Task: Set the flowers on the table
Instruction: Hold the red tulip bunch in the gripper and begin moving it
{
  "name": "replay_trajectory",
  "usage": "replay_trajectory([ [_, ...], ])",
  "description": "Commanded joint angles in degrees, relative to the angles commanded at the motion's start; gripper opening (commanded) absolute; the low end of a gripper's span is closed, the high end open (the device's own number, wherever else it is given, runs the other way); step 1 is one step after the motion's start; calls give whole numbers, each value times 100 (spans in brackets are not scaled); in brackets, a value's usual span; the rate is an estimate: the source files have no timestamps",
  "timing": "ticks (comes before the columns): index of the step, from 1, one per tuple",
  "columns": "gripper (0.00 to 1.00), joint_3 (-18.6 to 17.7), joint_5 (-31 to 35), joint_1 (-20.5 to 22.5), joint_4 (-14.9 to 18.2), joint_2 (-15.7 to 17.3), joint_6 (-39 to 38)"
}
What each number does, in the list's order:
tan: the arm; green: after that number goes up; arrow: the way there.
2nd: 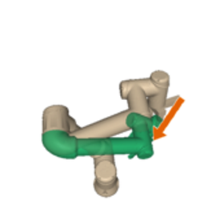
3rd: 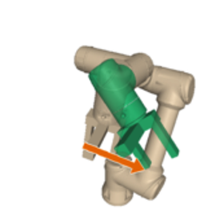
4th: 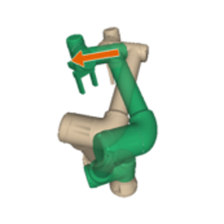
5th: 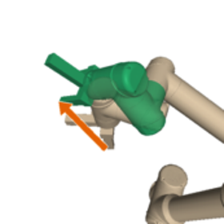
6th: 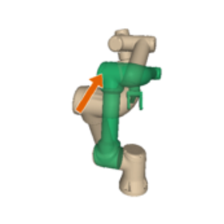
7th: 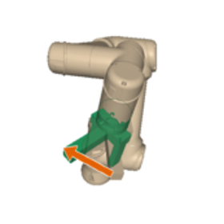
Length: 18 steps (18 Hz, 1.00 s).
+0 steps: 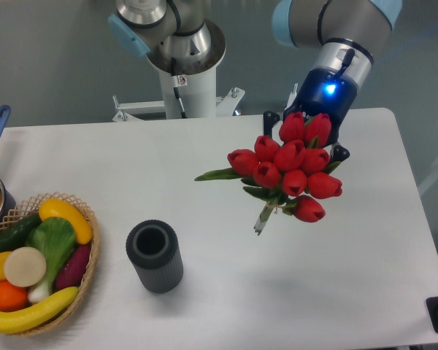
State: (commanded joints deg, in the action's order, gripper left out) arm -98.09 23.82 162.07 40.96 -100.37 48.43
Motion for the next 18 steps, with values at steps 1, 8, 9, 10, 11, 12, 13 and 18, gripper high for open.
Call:
replay_trajectory([
  [1, 33, -17, 9, -9, 0, 9, 9],
  [8, 33, -123, 123, 61, 18, 211, 9],
  [9, 33, -132, 193, 70, 26, 254, 9],
  [10, 33, -149, 333, 53, 26, 307, 9],
  [11, 33, -167, 551, 44, 26, 377, 9],
  [12, 33, -202, 797, 35, 35, 448, 9],
  [13, 33, -237, 1052, 18, 35, 527, 9],
  [18, 33, -404, 2467, -114, 44, 764, 193],
])
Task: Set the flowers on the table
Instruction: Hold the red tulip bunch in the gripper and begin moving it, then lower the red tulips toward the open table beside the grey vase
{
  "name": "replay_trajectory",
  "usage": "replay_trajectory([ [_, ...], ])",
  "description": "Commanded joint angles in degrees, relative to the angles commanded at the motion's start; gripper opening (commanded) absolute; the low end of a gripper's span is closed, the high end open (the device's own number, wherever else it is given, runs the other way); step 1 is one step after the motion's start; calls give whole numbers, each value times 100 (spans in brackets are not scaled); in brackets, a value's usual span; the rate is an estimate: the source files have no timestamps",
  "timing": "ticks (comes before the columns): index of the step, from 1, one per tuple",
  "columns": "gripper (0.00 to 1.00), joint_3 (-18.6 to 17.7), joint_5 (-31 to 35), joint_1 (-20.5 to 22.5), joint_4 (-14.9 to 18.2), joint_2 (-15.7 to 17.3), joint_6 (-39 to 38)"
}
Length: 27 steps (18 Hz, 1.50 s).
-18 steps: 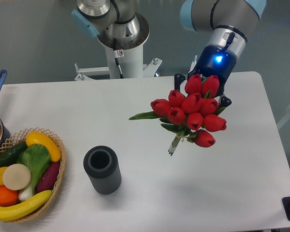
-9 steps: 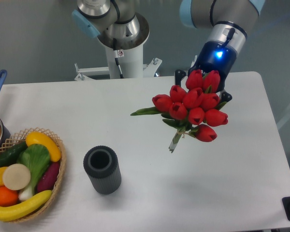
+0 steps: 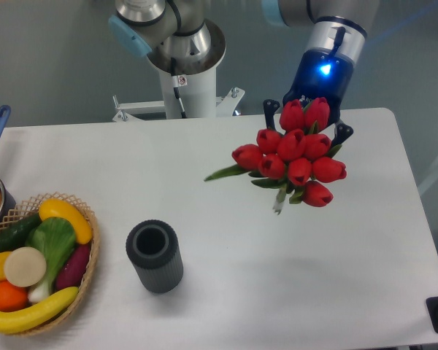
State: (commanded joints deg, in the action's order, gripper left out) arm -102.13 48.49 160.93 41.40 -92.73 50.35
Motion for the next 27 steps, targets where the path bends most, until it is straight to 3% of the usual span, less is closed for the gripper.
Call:
replay_trajectory([
  [8, 33, -176, 2258, -738, 184, -87, 1159],
  [13, 33, -360, 3885, -1274, 404, -412, 1802],
  [20, 33, -510, 4643, -1433, 404, -939, 2110],
  [27, 33, -422, 4811, -1591, 387, -1607, 2110],
])
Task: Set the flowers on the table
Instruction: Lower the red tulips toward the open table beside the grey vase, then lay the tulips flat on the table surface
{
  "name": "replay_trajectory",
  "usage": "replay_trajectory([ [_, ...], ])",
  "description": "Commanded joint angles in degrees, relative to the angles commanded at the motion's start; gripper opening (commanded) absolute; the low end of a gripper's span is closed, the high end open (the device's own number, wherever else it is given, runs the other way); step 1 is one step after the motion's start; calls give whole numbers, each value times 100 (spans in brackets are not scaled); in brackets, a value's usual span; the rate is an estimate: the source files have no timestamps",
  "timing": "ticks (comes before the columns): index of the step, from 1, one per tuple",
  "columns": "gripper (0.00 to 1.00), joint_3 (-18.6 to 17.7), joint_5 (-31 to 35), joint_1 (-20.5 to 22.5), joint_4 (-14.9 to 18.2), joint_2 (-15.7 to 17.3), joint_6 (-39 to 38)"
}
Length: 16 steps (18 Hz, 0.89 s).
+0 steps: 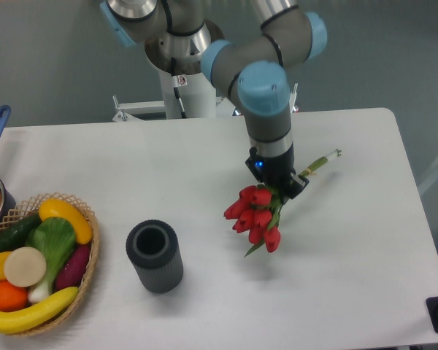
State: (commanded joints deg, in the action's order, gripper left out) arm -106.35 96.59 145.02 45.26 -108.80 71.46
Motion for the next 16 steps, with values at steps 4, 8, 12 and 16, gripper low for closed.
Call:
replay_trajectory([
  [4, 33, 53, -9, -62, -26, -141, -9],
  [8, 35, 105, -9, -106, -44, -264, -9],
  [12, 43, 132, -9, -106, -44, -326, 0],
  [16, 66, 281, -9, -106, -35, -309, 44],
])
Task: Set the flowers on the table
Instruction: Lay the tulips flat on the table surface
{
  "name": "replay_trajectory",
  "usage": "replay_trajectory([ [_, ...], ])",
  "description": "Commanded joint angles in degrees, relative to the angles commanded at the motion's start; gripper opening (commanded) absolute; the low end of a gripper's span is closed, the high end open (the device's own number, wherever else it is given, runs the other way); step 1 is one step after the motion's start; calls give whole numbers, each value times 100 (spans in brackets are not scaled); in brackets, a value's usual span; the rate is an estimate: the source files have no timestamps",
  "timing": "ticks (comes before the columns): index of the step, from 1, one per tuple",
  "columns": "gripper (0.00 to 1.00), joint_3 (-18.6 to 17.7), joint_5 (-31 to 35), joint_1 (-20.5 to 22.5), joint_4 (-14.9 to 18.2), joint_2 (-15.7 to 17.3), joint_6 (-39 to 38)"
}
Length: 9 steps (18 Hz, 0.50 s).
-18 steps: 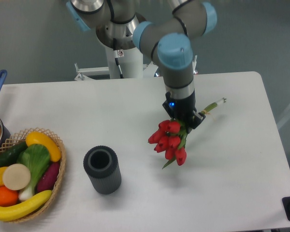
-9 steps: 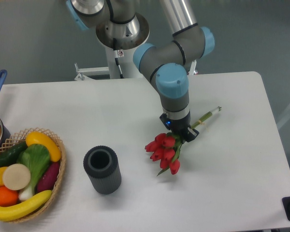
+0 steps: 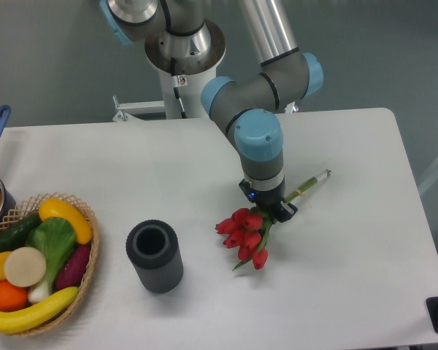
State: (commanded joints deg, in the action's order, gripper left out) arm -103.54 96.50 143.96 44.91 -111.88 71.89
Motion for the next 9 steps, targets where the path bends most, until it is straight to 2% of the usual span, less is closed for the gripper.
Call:
replay_trajectory([
  [2, 76, 0, -9, 0, 0, 17, 0],
  [4, 79, 18, -17, 0, -9, 35, 0],
  [5, 84, 26, -17, 0, -9, 53, 0],
  [6, 97, 35, -35, 0, -17, 61, 0],
  [7, 100, 44, -52, -9, -17, 114, -9],
  [9, 100, 210, -349, -9, -87, 246, -79],
])
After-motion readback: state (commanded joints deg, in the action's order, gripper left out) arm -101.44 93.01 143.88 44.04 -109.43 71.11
